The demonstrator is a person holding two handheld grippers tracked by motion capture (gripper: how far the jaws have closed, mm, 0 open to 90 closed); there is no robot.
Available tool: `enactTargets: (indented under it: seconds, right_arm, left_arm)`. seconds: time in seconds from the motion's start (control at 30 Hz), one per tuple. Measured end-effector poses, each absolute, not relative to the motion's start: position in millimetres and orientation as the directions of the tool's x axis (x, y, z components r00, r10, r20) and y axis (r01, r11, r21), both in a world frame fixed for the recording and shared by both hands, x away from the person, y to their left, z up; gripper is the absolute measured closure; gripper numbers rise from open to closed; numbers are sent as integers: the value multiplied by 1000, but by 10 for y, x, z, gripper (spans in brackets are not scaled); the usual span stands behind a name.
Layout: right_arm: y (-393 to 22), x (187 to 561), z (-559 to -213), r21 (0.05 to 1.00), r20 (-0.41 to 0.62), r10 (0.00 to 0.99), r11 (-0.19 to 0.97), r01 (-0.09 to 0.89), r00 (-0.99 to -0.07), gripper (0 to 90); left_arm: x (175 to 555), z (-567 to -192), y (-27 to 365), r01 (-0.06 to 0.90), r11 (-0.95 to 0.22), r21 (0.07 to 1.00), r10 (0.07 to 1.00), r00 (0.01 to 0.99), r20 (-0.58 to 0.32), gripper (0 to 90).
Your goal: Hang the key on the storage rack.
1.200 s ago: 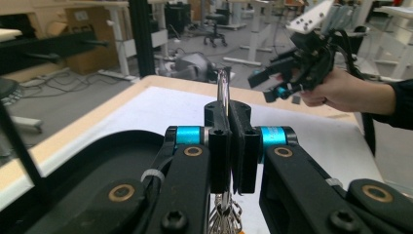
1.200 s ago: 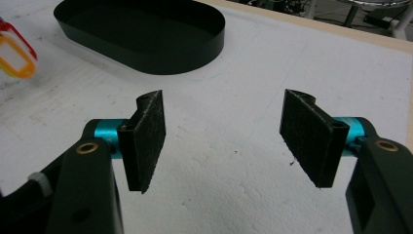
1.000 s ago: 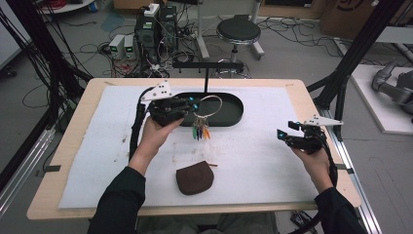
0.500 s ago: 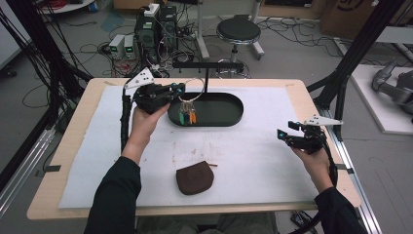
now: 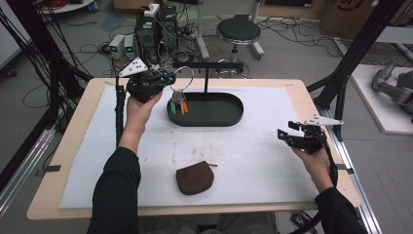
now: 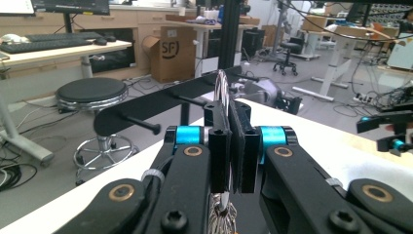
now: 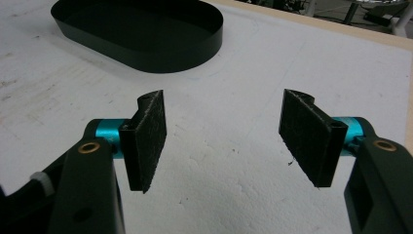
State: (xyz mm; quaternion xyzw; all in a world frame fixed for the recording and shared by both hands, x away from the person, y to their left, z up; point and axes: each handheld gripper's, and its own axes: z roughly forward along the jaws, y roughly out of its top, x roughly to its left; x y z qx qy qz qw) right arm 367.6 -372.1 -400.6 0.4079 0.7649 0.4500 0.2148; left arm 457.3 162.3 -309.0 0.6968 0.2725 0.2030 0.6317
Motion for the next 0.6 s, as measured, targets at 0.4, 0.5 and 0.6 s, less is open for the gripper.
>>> enactTargets:
  seconds: [0.4, 0.5, 0.6]
  right_arm:
    - [-3719, 3683, -4011, 863, 38, 817, 263, 431, -576, 349]
    - [-3713, 3683, -4012, 862, 38, 816, 265, 432, -577, 349]
    - [-3708, 3681, -4013, 862, 38, 815, 266, 431, -578, 349]
  left_arm:
    - [4737, -3225, 1620, 183, -32, 983, 666, 737, -116, 867]
    - [4761, -3251, 1602, 193, -35, 981, 673, 730, -119, 866]
    - [4787, -3279, 1593, 207, -32, 978, 681, 721, -130, 867]
